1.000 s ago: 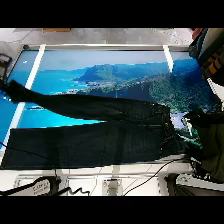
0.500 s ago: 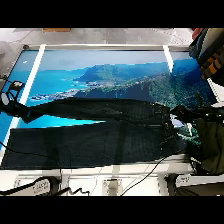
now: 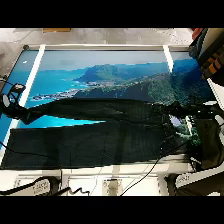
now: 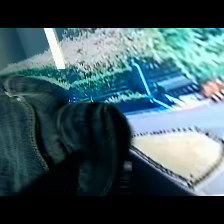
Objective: Fold the clothes and pants, and hang the long-sleeved shirts on hangers.
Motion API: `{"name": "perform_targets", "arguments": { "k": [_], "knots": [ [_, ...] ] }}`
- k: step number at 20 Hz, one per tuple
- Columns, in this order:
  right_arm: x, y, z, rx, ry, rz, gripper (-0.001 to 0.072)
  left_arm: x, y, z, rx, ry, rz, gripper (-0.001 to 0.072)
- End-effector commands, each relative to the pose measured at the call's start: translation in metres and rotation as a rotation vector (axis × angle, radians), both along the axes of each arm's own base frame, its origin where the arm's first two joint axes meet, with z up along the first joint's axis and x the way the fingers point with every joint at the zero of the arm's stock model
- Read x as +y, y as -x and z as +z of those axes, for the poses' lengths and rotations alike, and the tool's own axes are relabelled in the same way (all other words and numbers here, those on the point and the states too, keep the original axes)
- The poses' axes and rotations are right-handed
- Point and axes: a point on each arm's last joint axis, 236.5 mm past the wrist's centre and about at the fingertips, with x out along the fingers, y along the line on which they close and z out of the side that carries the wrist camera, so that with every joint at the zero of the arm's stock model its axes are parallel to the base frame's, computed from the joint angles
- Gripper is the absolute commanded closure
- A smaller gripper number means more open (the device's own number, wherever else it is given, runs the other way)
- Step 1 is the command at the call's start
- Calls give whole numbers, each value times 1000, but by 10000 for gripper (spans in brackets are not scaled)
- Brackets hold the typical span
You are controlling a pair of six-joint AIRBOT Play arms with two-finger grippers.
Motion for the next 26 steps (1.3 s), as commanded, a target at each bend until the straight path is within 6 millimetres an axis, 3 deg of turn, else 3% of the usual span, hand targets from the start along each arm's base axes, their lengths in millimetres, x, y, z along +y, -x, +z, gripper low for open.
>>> {"name": "perform_targets", "arguments": {
  "k": [1,2,5,9,12,15,18,20,23,25,26],
  "knots": [
    [13,-14,2,-58,39,80,581,2,-5,2,-21,-9,-8,690],
    [10,-22,7,-83,61,75,676,2,-10,4,-43,-16,-15,690],
    [-17,-57,31,-183,144,28,679,5,-38,17,-165,-48,-49,690],
    [-68,-96,65,-279,221,-148,679,-2,-90,57,-441,-48,-28,690],
    [-92,-103,75,-303,247,-223,679,-19,-125,91,-595,-73,-112,691],
    [-116,-95,69,-260,267,-295,680,-48,-139,97,-629,-56,-173,690],
    [-130,-87,65,-224,276,-338,680,-66,-118,66,-465,-17,-162,691],
    [-134,-85,63,-219,284,-340,679,-64,-83,33,-277,7,-110,691],
    [-137,-82,61,-210,308,-326,679,-44,-13,-24,24,52,16,691],
    [-139,-80,59,-205,321,-318,679,-45,27,-54,230,101,-23,691],
    [-139,-80,59,-205,323,-318,679,-42,38,-61,303,94,-65,691]
  ]
}}
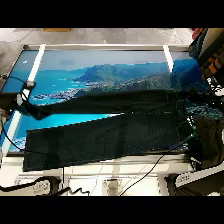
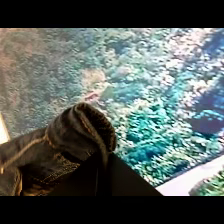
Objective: Fold the clothes and pants, and hang the long-sleeved shirts on hangers.
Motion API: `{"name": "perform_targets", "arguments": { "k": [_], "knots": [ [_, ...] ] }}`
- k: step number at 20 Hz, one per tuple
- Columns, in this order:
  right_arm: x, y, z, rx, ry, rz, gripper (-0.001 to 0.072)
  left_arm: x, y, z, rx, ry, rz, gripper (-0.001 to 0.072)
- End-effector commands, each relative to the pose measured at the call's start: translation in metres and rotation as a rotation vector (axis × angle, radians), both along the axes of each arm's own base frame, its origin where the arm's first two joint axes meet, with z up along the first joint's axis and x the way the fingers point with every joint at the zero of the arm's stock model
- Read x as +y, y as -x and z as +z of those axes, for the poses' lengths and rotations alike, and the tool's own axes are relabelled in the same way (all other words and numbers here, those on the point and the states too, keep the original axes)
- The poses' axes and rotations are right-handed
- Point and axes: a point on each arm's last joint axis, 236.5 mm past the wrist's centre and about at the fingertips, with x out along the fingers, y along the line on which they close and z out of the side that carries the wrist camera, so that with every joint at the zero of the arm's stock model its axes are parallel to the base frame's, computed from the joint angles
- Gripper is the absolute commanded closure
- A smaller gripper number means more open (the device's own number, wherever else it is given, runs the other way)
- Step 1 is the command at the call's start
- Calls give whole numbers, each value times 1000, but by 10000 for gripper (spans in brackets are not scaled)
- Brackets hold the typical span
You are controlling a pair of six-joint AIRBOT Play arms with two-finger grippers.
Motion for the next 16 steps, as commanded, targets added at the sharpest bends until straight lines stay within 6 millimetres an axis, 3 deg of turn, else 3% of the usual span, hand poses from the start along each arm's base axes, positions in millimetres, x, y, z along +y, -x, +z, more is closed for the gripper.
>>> {"name": "perform_targets", "arguments": {
  "k": [1,10,13,16],
  "knots": [
    [-4,2,-2,11,20,1,679,5,61,-34,313,21,-57,691],
    [1,5,-3,25,4,15,679,15,25,-22,159,-47,-87,692],
    [1,5,-3,25,5,15,679,8,-15,14,-87,-48,-37,692],
    [1,5,-4,25,5,15,679,-24,-37,47,-285,115,14,692]
  ]
}}
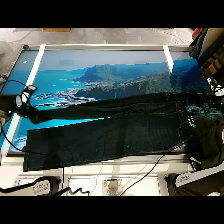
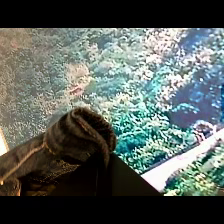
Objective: Fold the clothes and pants, and hang the long-sleeved shirts on hangers.
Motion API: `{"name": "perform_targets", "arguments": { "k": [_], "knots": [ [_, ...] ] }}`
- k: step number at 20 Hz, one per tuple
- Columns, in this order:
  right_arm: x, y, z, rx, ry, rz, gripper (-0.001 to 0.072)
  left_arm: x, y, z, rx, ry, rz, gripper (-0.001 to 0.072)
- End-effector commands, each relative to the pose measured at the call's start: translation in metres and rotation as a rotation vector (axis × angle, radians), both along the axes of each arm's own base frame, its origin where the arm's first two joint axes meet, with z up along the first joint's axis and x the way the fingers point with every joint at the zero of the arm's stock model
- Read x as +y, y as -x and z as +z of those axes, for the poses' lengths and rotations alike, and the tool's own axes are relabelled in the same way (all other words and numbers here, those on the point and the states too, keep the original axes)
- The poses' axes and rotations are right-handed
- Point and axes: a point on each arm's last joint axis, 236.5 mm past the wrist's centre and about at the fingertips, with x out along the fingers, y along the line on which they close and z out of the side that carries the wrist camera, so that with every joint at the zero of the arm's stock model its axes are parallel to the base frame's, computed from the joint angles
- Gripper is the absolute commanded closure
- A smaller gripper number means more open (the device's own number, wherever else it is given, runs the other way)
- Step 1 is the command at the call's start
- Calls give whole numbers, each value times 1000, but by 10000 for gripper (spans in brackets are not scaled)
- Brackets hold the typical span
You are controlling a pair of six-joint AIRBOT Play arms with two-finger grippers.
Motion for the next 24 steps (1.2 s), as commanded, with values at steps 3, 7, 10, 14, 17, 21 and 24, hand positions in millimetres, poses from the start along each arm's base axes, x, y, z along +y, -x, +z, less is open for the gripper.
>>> {"name": "perform_targets", "arguments": {
  "k": [3,7,10,14,17,21,24],
  "knots": [
    [1,0,0,1,-3,2,679,-62,-11,33,-154,299,4,692],
    [1,0,0,1,-3,2,679,-68,49,10,135,297,-48,691],
    [1,0,0,1,-3,3,679,-38,69,9,227,165,-50,689],
    [1,0,0,2,-2,3,679,-49,92,6,343,194,-131,523],
    [0,1,-1,7,6,6,679,-64,112,5,421,264,-139,224],
    [-4,4,-3,17,29,13,679,-66,123,5,452,313,-102,234],
    [-4,4,-4,19,32,14,679,-26,87,7,209,295,155,251]
  ]
}}
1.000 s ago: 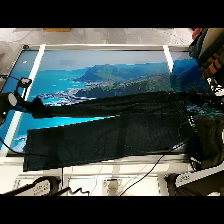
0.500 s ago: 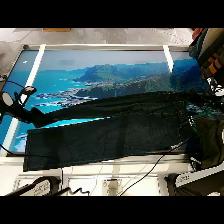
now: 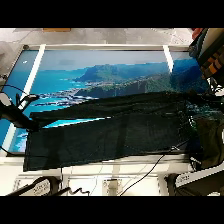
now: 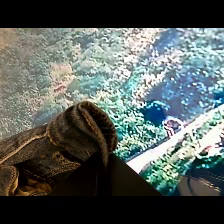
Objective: Fold the clothes and pants, and hang the long-sleeved shirts on hangers.
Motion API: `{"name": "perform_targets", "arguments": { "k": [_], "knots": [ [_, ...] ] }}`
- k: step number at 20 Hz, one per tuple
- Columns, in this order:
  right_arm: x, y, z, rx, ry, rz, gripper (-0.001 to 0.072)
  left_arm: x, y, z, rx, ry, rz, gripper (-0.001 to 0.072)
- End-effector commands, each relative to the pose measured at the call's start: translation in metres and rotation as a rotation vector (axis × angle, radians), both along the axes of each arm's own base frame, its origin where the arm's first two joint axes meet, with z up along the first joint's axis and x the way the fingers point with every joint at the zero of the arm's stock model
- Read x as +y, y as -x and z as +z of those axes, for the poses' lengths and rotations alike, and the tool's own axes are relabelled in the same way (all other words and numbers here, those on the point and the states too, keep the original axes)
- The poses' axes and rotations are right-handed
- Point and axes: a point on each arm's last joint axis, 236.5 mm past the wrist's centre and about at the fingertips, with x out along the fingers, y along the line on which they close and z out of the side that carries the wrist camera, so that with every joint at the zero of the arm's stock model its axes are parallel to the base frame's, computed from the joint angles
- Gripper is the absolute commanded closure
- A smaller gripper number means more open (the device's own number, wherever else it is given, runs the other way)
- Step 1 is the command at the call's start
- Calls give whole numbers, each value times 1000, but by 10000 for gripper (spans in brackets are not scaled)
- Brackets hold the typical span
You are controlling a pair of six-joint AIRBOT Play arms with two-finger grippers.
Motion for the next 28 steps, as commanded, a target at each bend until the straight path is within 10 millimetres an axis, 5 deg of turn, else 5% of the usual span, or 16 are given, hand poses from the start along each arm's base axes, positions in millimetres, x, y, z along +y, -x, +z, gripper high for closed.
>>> {"name": "perform_targets", "arguments": {
  "k": [1,4,10,18,19,22,23,28],
  "knots": [
    [-2,1,-1,3,10,2,679,47,-40,7,-241,-52,372,251],
    [-2,1,-1,3,9,2,679,79,-63,17,-427,29,966,245],
    [-2,1,-1,4,10,2,679,33,-100,-10,-373,316,1121,246],
    [-3,1,-1,6,15,4,679,31,-113,-56,-309,350,1240,229],
    [-2,1,-1,7,15,4,679,33,-119,-54,-338,350,1238,267],
    [-2,1,-1,7,15,4,678,44,-145,-43,-474,368,1244,623],
    [-2,1,-1,6,15,4,679,45,-156,-36,-523,391,1254,689],
    [1,-8,7,-39,-29,-30,679,52,-224,35,-836,510,1220,693]
  ]
}}
